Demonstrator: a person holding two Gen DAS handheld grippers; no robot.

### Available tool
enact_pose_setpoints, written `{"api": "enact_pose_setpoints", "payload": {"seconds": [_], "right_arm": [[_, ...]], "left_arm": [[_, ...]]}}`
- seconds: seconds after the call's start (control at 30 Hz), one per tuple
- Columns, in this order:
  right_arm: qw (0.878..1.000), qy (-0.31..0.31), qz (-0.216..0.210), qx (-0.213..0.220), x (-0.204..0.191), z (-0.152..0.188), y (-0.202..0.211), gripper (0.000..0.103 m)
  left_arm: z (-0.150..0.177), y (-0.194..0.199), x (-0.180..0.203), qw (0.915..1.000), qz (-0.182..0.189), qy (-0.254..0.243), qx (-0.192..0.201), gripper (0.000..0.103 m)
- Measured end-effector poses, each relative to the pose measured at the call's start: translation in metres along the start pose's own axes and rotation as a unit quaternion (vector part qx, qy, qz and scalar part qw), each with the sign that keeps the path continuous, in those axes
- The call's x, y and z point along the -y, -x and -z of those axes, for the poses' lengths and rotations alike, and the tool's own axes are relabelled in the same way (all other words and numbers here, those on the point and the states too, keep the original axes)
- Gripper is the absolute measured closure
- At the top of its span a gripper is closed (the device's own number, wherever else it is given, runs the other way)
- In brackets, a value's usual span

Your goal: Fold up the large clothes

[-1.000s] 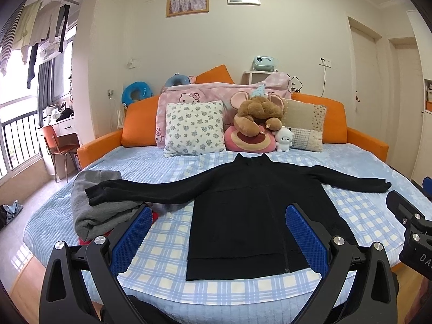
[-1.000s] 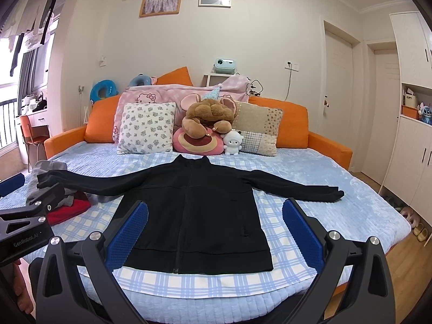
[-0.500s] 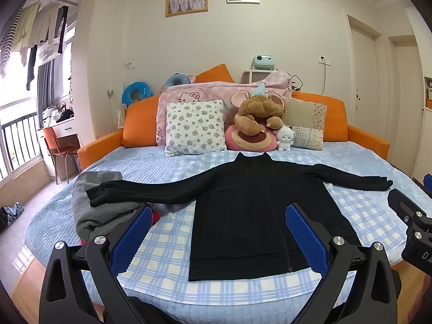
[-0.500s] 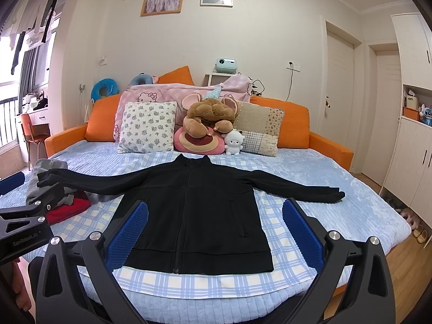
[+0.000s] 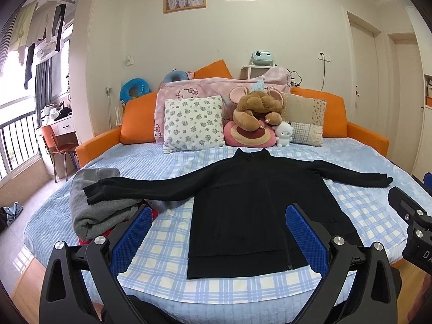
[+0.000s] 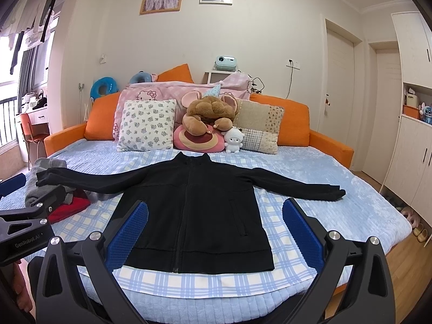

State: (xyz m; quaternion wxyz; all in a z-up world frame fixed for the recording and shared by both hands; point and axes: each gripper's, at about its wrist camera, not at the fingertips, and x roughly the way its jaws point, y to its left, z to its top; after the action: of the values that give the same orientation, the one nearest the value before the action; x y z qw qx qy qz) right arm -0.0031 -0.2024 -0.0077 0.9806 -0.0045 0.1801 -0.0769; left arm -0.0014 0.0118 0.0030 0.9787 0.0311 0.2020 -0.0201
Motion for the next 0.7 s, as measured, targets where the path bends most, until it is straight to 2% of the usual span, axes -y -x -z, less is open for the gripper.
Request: {"api": "enact_pose_setpoints", "payload": {"seconds": [0.37, 0.57, 0.7], "right_arm": [[1.0, 0.001, 0.002, -0.002, -0.002, 0.005, -0.007, 0.004], [1.0, -0.001, 0.018, 0.006, 0.011, 0.001, -0.022, 0.004], [0.999, -0.013, 0.038, 0.014, 0.032, -0.01, -0.043, 0.004]], "left_arm": [[0.0, -0.005, 0.001, 1.0, 0.001, 0.002, -0.003, 0.003], [-0.007, -0.03, 0.012, 0.9998, 0.015, 0.0, -0.01, 0.003], [-0.019, -0.057, 0.035, 0.9995, 0.02, -0.02, -0.015, 0.003]]}}
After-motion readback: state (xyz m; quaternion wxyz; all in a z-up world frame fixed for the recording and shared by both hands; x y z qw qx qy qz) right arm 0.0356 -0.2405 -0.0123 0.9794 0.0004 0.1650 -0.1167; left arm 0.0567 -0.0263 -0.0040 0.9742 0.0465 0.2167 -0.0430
